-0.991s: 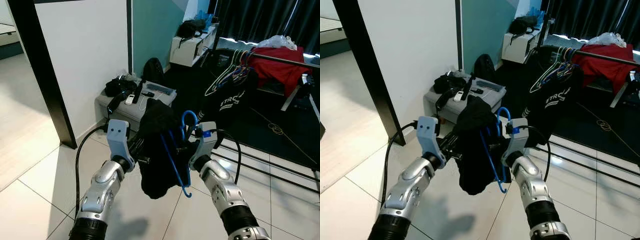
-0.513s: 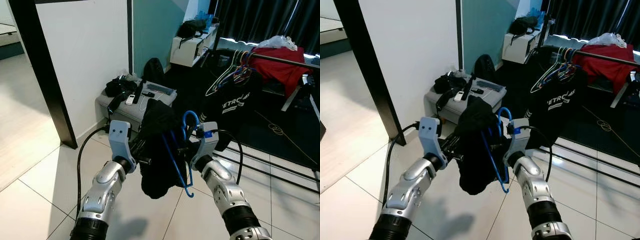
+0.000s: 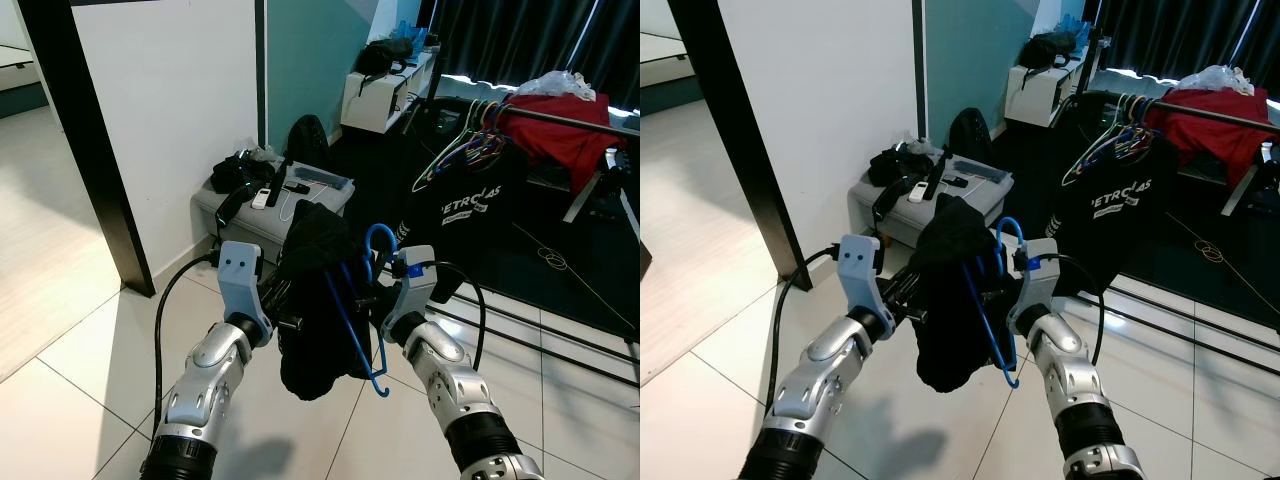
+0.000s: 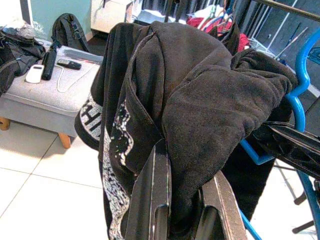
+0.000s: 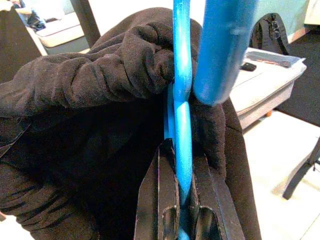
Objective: Hang hanger
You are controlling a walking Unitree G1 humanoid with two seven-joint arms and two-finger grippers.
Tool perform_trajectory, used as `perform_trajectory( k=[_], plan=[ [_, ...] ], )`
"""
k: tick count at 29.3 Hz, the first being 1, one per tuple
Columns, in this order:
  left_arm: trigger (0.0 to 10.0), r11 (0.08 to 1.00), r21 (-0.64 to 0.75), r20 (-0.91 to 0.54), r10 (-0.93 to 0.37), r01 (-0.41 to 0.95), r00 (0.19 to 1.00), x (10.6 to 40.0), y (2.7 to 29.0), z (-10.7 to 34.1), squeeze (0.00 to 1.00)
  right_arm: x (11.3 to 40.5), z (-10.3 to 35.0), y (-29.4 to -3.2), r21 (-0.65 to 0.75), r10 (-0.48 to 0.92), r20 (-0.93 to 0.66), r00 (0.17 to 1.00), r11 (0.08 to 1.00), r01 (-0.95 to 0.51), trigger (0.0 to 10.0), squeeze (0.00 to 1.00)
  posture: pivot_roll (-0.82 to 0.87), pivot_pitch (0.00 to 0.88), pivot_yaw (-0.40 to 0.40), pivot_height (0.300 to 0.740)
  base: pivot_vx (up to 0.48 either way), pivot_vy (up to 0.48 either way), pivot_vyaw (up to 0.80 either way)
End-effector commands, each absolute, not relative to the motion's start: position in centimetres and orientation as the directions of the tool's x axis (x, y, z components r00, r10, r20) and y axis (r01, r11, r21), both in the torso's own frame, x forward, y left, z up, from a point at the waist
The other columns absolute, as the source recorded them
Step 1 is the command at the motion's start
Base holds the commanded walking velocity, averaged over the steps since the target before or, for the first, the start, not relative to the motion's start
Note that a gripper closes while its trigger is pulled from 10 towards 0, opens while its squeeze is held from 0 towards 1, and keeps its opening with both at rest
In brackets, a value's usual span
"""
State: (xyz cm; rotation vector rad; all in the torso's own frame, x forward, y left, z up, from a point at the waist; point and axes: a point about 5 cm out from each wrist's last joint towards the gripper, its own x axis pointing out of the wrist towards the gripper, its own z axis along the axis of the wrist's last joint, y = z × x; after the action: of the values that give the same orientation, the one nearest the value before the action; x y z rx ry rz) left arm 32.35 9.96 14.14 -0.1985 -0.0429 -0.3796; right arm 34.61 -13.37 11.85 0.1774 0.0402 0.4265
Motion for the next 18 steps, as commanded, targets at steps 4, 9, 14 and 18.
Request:
perform_trajectory(
  k=[4, 9, 14, 18],
  plan=[
    [10.0, 0.910, -0.187, 0.062, -0.364, 0.369, 0.929, 32.3, 9.9, 13.7, 0.00, 34.7, 12.3, -14.2, 0.163, 0.382, 0.035, 0.923, 0.909, -0.383, 10.0, 0.00, 0.04, 0.034, -0.067, 0.740, 0.000, 0.000, 0.00],
    [10.0, 0.894, -0.132, 0.050, -0.425, 0.428, 0.904, 31.8, 9.1, 13.6, 0.00, 34.6, 12.7, -14.5, 0.163, 0.380, 0.065, 0.923, 0.908, -0.385, 10.0, 0.00, 0.04, 0.023, -0.064, 0.740, 0.000, 0.000, 0.00],
    [10.0, 0.860, -0.106, 0.072, -0.493, 0.499, 0.867, 31.3, 8.3, 14.0, 0.00, 34.8, 13.3, -14.7, 0.184, 0.373, 0.105, 0.922, 0.904, -0.386, 10.0, 0.00, 0.04, 0.022, -0.064, 0.740, 0.000, 0.000, 0.00],
    [10.0, 0.836, -0.095, 0.098, -0.532, 0.540, 0.841, 31.0, 7.8, 14.7, 0.00, 35.2, 14.1, -15.0, 0.183, 0.363, 0.132, 0.922, 0.906, -0.383, 10.0, 0.00, 0.04, 0.023, -0.061, 0.740, 0.000, 0.000, 0.00]
  ],
)
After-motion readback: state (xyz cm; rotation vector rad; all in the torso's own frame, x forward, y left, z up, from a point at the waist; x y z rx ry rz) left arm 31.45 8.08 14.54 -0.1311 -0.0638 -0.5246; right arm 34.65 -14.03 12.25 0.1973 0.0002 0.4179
